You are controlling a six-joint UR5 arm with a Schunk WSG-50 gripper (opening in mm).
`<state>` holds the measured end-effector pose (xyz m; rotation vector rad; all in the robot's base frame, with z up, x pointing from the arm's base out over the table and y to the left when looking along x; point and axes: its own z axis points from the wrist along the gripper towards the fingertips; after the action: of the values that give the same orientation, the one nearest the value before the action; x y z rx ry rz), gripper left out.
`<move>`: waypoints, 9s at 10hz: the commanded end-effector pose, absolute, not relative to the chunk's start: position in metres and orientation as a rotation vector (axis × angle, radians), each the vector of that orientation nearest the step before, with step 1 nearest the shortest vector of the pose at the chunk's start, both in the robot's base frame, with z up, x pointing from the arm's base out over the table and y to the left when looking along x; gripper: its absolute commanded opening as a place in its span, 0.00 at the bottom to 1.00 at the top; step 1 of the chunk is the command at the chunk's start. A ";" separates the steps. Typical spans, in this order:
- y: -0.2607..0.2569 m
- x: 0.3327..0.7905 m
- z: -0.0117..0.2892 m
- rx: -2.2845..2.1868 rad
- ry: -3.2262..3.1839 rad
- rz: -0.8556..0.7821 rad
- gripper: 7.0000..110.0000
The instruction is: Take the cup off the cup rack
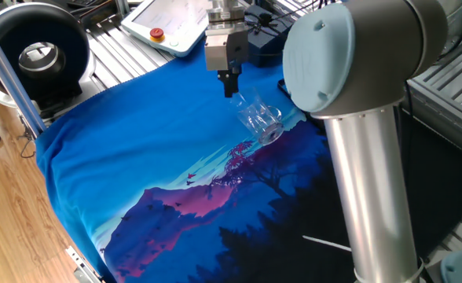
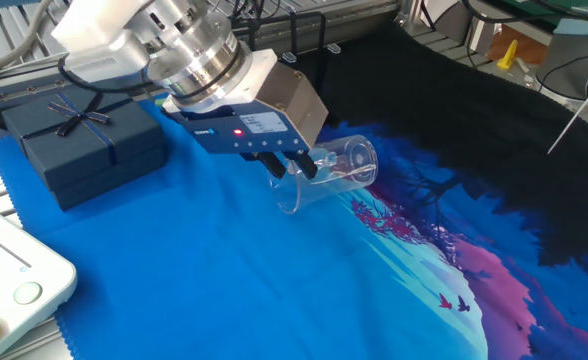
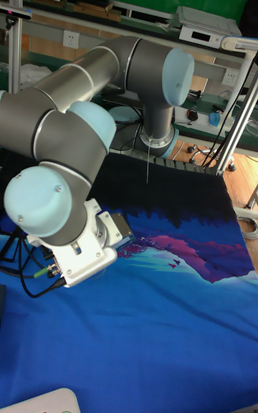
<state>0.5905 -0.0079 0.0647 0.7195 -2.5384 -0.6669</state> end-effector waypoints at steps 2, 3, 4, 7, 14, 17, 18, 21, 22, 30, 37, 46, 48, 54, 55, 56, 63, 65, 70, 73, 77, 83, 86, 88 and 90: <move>-0.008 0.583 0.058 0.789 -2.508 -0.767 0.36; -0.010 0.581 0.061 0.779 -2.504 -0.755 0.15; -0.006 0.577 0.065 0.776 -2.495 -0.781 0.15; -0.003 0.568 0.067 0.751 -2.489 -0.789 0.15; -0.033 0.561 0.069 0.712 -2.522 -0.565 0.00; -0.044 0.561 0.073 0.700 -2.523 -0.491 0.00; -0.045 0.562 0.077 0.698 -2.530 -0.480 0.00; -0.047 0.567 0.099 0.647 -2.549 -0.387 0.00; -0.048 0.568 0.106 0.629 -2.559 -0.344 0.00; -0.023 0.645 0.140 0.615 -2.795 -0.124 0.00; -0.017 0.689 0.106 0.745 -2.773 -0.263 0.15; -0.029 0.710 0.058 0.837 -2.744 -0.550 0.36; -0.030 0.700 0.055 0.837 -2.720 -0.528 0.36; -0.037 0.673 0.061 0.803 -2.654 -0.444 0.15; -0.038 0.671 0.058 0.801 -2.654 -0.438 0.15; -0.033 0.669 0.056 0.814 -2.653 -0.486 0.15; -0.009 0.666 0.075 0.790 -2.617 -0.666 0.15; -0.005 0.663 0.079 0.775 -2.609 -0.682 0.00; -0.012 0.647 0.110 0.732 -2.583 -0.612 0.00; -0.006 0.637 0.106 0.698 -2.607 -0.566 0.00; -0.011 0.624 0.108 0.614 -2.669 -0.302 0.00; 0.006 0.614 0.123 0.548 -2.698 -0.188 0.00; 0.033 0.613 0.114 0.509 -2.724 -0.238 0.00; 0.039 0.609 0.113 0.505 -2.728 -0.254 0.00; 0.006 0.616 0.113 0.502 -2.755 -0.053 0.00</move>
<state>0.6126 0.0210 0.1126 0.5146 -2.7272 -0.1734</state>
